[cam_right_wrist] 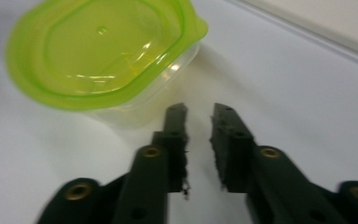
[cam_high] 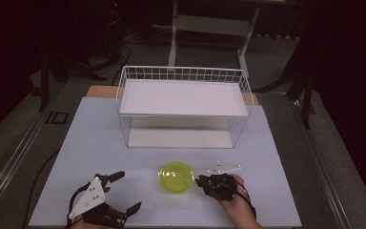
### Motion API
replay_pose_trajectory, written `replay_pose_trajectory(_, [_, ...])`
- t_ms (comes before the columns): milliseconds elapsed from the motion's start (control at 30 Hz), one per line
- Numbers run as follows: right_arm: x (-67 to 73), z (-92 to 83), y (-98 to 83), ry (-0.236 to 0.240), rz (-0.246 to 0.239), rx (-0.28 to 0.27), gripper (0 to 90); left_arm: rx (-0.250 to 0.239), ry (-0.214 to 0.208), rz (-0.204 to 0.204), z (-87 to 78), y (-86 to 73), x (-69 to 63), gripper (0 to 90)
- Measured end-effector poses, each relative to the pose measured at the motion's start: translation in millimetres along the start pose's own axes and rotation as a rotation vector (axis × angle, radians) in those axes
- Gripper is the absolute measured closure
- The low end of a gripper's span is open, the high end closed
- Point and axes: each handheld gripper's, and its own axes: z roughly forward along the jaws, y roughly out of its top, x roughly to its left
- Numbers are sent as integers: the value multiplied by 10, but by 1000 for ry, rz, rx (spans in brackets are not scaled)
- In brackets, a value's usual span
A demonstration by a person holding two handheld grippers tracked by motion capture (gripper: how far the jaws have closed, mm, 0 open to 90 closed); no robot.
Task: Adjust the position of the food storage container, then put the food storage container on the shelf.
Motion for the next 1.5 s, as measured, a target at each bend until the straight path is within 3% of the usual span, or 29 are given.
replay_pose_trajectory(33, [4,-52,-1,-4,-2,-11,649,-7,8,3,0,11,-11,2])
replay_pose_trajectory(100, [15,-158,0,-14,-21,-53,510,4,-21,-38,6,64,2,2])
replay_pose_trajectory(167, [24,-259,7,-17,-41,-90,372,10,-23,-46,16,103,7,2])
replay_pose_trajectory(267, [35,-367,19,30,-79,-125,182,64,-17,-34,47,176,2,2])
replay_pose_trajectory(300, [33,-383,19,55,-95,-113,134,79,-10,-24,59,197,-8,2])
replay_pose_trajectory(333, [40,-402,19,70,-105,-122,121,82,-33,-33,68,213,-1,2])
replay_pose_trajectory(400, [62,-428,12,57,-124,-146,133,113,-43,-129,134,254,49,2])
replay_pose_trajectory(433, [53,-427,23,71,-107,-143,142,103,-48,-157,156,265,68,2])
replay_pose_trajectory(533, [19,-447,75,72,-80,-188,152,128,-8,-198,257,312,99,42])
replay_pose_trajectory(600, [-15,-447,125,75,-92,-207,165,180,47,-216,353,335,117,83])
replay_pose_trajectory(633, [-43,-435,157,86,-81,-215,167,202,54,-238,410,336,136,109])
replay_pose_trajectory(667, [-76,-414,191,90,-49,-197,182,212,31,-283,465,324,168,138])
replay_pose_trajectory(700, [-127,-385,222,138,3,-179,186,223,30,-331,521,307,197,155])
replay_pose_trajectory(733, [-174,-352,244,188,70,-175,181,229,35,-357,568,286,220,159])
replay_pose_trajectory(767, [-204,-320,262,199,115,-178,179,236,33,-382,611,263,241,193])
replay_pose_trajectory(833, [-227,-241,310,214,148,-151,132,254,45,-433,692,212,280,233])
replay_pose_trajectory(900, [-217,-166,337,222,162,-141,129,277,20,-523,770,146,329,234])
replay_pose_trajectory(933, [-218,-118,348,234,191,-124,141,280,19,-572,801,112,343,253])
replay_pose_trajectory(967, [-213,-83,358,238,222,-123,149,278,5,-592,828,79,350,314])
replay_pose_trajectory(1067, [-202,-23,379,255,245,-96,194,314,4,-610,905,34,342,337])
replay_pose_trajectory(1167, [-169,47,391,212,239,-63,267,338,-23,-654,983,-21,333,409])
replay_pose_trajectory(1200, [-164,64,383,216,254,-57,335,341,-34,-667,1001,-36,327,436])
replay_pose_trajectory(1267, [-166,98,358,236,296,-40,371,357,-46,-668,1030,-53,306,504])
replay_pose_trajectory(1333, [-165,121,329,249,350,-11,491,354,-58,-687,1034,-71,291,592])
replay_pose_trajectory(1400, [-151,137,309,252,349,9,561,355,-66,-681,1034,-70,265,636])
replay_pose_trajectory(1433, [-148,146,301,265,363,19,641,350,-78,-681,1030,-71,257,665])
replay_pose_trajectory(1500, [-158,152,284,291,392,20,684,357,-73,-675,1013,-60,240,687])
